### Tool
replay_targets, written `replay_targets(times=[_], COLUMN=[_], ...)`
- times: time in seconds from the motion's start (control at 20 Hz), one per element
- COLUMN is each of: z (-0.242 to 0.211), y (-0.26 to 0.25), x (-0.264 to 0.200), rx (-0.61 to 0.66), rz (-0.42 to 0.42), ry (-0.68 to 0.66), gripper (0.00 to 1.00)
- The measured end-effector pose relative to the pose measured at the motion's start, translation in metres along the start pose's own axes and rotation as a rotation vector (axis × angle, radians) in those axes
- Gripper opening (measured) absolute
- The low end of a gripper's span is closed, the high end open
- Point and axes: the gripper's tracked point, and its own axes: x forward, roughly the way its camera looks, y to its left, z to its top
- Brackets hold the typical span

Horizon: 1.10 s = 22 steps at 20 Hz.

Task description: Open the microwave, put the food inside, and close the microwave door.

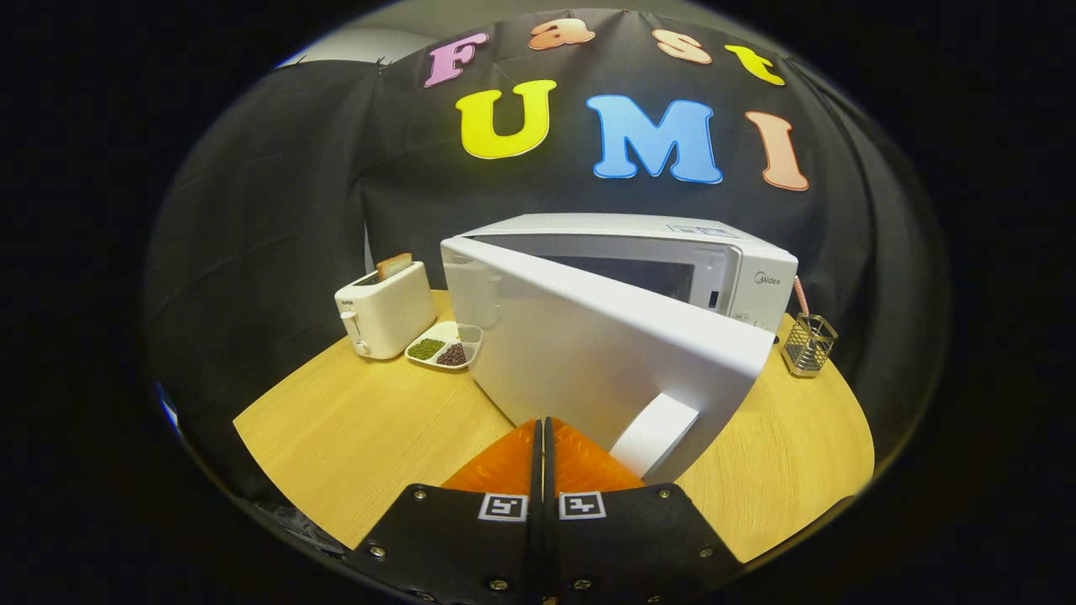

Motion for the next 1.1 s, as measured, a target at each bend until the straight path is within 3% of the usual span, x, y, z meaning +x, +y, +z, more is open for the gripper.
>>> replay_targets(times=[0.65,1.1], z=[0.031,0.055], y=[-0.08,-0.108], x=[0.05,0.087], rx=[0.011,0.015], rz=[-0.076,-0.1], ry=[-0.002,-0.027], gripper=[0.0,0.0])
